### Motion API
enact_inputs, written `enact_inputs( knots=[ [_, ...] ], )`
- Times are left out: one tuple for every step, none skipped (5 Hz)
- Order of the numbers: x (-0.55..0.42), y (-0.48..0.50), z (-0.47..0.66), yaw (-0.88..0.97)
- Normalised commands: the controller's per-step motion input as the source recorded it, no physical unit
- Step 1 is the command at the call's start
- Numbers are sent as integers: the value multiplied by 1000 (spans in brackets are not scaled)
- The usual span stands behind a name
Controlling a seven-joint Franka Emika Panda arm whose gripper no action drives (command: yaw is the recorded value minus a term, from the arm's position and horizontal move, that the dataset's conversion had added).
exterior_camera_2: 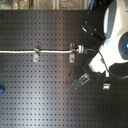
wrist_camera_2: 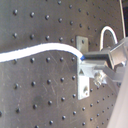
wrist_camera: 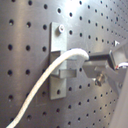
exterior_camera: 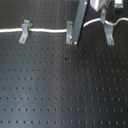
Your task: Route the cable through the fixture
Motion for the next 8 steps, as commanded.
enact_inputs(
  knots=[
    [-230, -290, 221, 0],
    [-246, -327, 192, -66],
    [-210, -181, 131, 0],
    [-74, 1, 2, 114],
    [-93, 81, -15, 40],
    [-102, 107, 30, 43],
    [-457, 12, 159, 60],
    [-470, 132, 71, 97]
  ],
)
